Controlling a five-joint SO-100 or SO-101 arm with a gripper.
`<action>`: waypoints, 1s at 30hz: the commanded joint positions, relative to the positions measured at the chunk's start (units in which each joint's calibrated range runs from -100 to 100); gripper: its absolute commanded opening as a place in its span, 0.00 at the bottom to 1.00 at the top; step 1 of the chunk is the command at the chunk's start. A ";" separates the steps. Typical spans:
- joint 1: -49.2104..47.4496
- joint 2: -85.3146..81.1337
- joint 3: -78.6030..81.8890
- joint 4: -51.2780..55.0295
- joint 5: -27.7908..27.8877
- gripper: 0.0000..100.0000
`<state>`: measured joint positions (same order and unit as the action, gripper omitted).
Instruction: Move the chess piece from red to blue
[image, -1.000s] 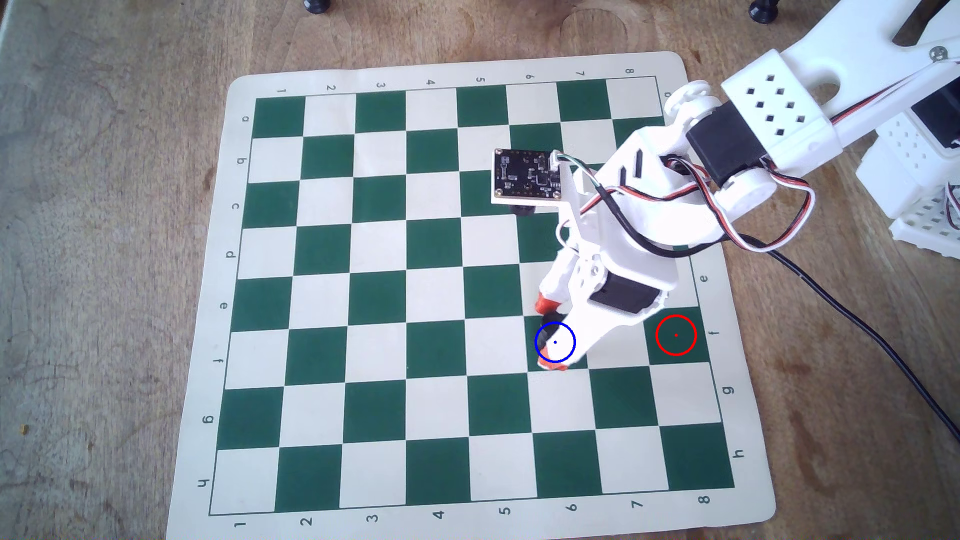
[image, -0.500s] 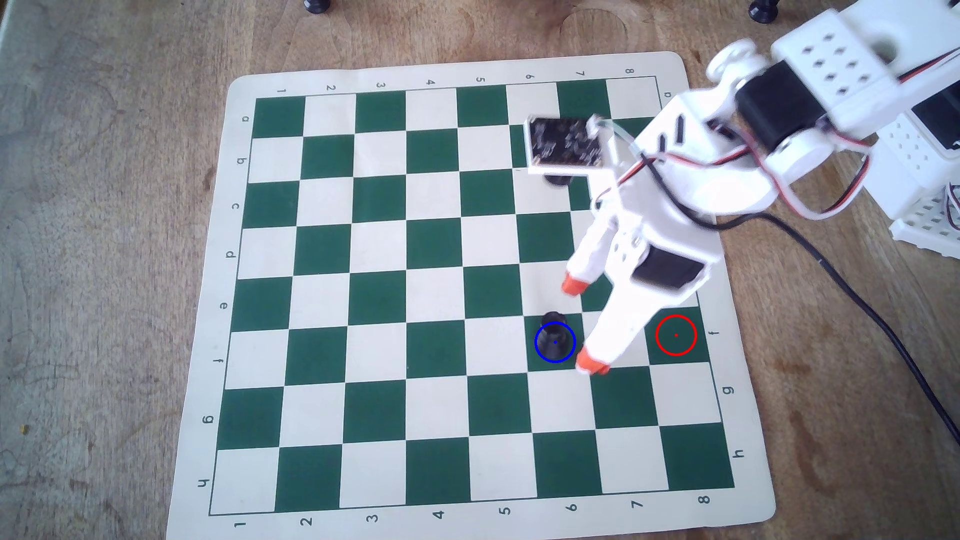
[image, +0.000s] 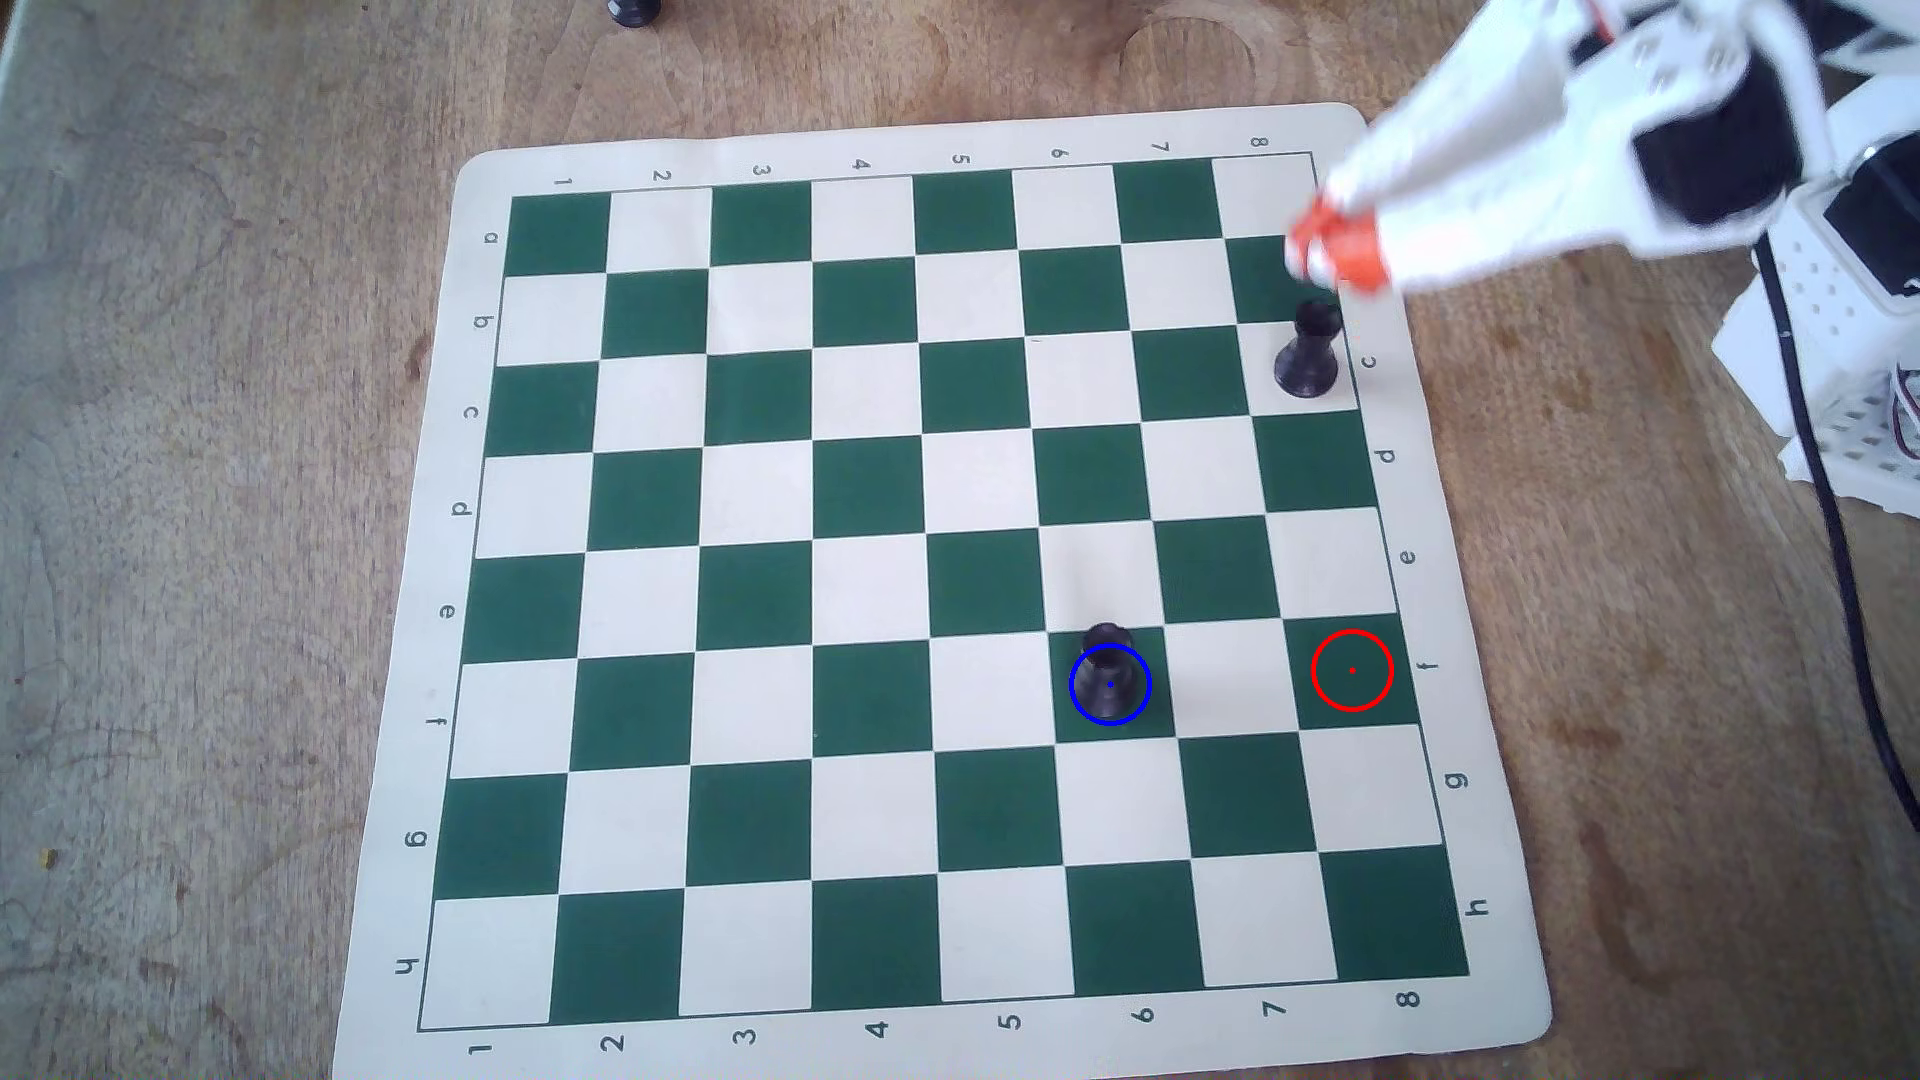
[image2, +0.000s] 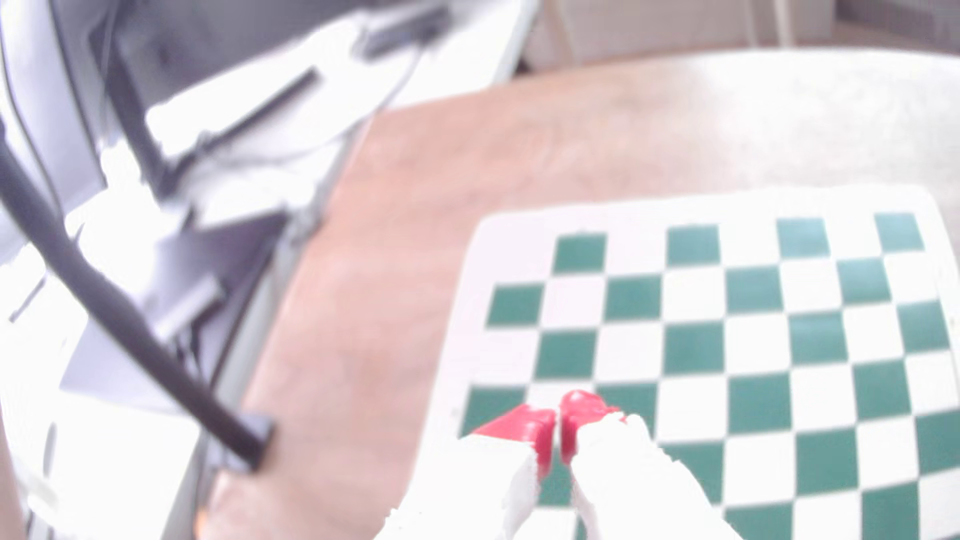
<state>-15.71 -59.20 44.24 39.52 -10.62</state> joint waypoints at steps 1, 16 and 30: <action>4.87 -15.08 12.15 -18.15 1.27 0.00; 12.93 -27.22 38.99 -69.58 5.32 0.00; 14.10 -36.47 51.14 -110.61 8.64 0.01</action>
<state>-1.25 -95.14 93.31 -59.76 -0.71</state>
